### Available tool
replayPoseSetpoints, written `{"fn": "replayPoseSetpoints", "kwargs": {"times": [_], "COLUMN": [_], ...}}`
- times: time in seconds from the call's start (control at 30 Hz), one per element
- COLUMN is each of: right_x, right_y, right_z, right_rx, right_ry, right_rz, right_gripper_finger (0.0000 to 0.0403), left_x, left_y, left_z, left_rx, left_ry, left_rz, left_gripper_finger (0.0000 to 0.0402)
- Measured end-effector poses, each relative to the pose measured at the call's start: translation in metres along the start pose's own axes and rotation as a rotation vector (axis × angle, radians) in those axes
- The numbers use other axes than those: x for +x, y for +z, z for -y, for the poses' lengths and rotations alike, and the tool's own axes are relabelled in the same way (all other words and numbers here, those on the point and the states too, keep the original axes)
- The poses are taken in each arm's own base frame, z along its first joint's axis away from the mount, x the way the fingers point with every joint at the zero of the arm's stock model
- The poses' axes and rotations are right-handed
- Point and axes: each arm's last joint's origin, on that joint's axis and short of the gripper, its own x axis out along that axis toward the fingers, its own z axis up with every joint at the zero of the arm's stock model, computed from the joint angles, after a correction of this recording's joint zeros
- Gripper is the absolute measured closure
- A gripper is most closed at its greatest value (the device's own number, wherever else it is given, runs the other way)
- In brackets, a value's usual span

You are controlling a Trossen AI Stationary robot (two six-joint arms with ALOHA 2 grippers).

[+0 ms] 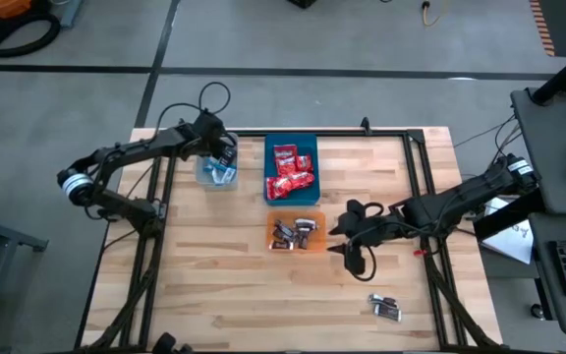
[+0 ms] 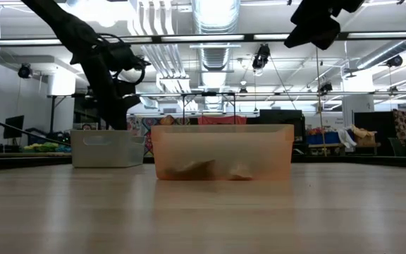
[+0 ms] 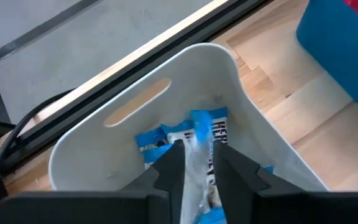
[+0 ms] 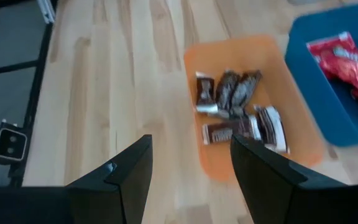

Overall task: Sort candy
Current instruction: Put the blue chocolate bar into the gray bin, then put the brown chocolate bar into the orange bin

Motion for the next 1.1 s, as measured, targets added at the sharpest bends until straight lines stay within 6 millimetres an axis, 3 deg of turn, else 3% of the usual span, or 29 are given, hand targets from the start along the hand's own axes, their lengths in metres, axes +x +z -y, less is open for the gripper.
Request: {"fn": "replayPoseSetpoints", "kwargs": {"times": [0.27, 0.53, 0.83, 1.1], "right_x": [-0.009, -0.014, -0.005, 0.015], "right_y": [0.002, -0.013, -0.055, -0.093], "right_z": [0.000, -0.005, -0.037, -0.068], "right_rx": [0.070, 0.291, 0.450, 0.532], "right_ry": [-0.032, 0.013, 0.025, -0.061], "right_rz": [-0.083, -0.277, -0.665, -0.906], "right_gripper_finger": [0.0197, 0.0197, 0.0197, 0.0197], "left_x": [-0.016, -0.080, -0.158, -0.195], "left_y": [0.000, -0.007, -0.056, -0.100], "left_z": [0.003, 0.050, 0.126, 0.165], "left_rx": [-0.016, 0.043, 0.171, 0.218], "left_ry": [-0.018, -0.219, -0.362, -0.410], "left_rz": [0.038, 0.235, 0.494, 0.644], "left_gripper_finger": [0.0275, 0.0271, 0.0285, 0.0286]}}
